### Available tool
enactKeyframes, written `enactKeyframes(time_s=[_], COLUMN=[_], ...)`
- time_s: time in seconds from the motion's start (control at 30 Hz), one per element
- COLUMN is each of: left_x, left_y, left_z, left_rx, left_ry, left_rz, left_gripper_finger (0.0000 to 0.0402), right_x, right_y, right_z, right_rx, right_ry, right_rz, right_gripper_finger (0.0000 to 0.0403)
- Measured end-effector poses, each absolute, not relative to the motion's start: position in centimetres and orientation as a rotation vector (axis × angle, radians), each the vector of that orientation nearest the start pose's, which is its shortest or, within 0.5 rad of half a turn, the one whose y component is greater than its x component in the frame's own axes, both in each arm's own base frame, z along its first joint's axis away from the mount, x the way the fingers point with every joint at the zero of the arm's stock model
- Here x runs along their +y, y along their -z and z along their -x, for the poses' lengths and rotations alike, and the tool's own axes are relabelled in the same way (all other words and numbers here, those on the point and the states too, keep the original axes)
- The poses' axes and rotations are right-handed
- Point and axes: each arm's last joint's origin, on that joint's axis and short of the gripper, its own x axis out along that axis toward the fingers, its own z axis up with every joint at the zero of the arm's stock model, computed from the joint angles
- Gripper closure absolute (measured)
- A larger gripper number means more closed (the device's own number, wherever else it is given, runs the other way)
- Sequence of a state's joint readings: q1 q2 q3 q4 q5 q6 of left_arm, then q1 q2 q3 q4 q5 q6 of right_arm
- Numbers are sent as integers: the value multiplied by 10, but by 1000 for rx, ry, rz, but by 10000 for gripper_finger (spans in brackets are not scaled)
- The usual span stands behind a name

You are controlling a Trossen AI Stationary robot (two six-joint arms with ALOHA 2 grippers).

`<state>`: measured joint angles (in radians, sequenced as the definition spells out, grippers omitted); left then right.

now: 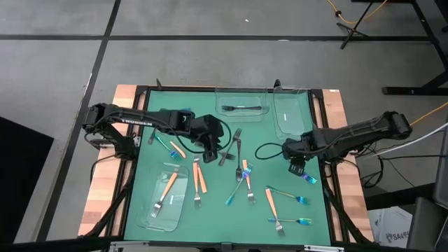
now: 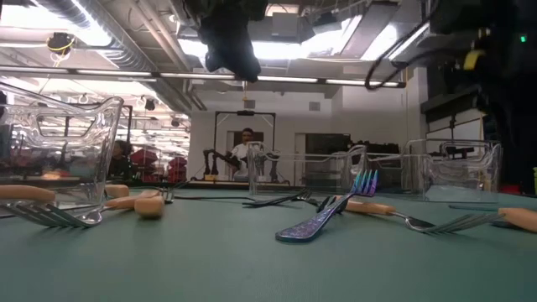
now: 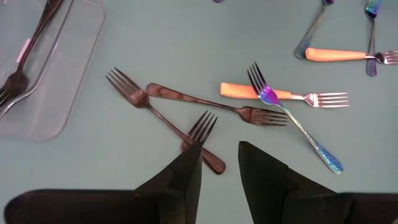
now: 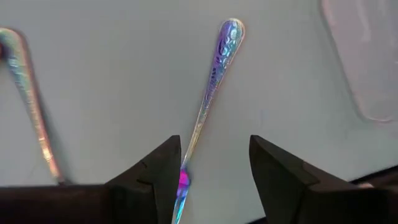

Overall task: Sort silverware by color (type)
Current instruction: Put the blue fork into the top right transparent bin

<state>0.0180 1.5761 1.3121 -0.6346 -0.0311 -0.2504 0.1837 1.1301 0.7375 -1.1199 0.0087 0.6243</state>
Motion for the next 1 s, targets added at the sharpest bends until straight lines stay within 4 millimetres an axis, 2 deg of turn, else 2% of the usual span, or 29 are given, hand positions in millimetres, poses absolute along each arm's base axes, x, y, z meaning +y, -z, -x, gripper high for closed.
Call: enactKeyframes(time_s=[0.3,0.63,1.0], left_x=[5,5,5], left_y=[-286,-286,-286], left_z=[-334,-334,-334], left_rx=[889,888,888], left_ry=[-153,-153,-156], left_rz=[224,225,224], left_gripper_finger=[302,302,302], right_x=[28,29,27], right_y=[-175,-155,-138], right_z=[-153,-149,-138], right_rx=[1484,1474,1500], right_ry=[329,288,354], right_rz=[-356,-410,-457], right_gripper_finger=[226,226,226])
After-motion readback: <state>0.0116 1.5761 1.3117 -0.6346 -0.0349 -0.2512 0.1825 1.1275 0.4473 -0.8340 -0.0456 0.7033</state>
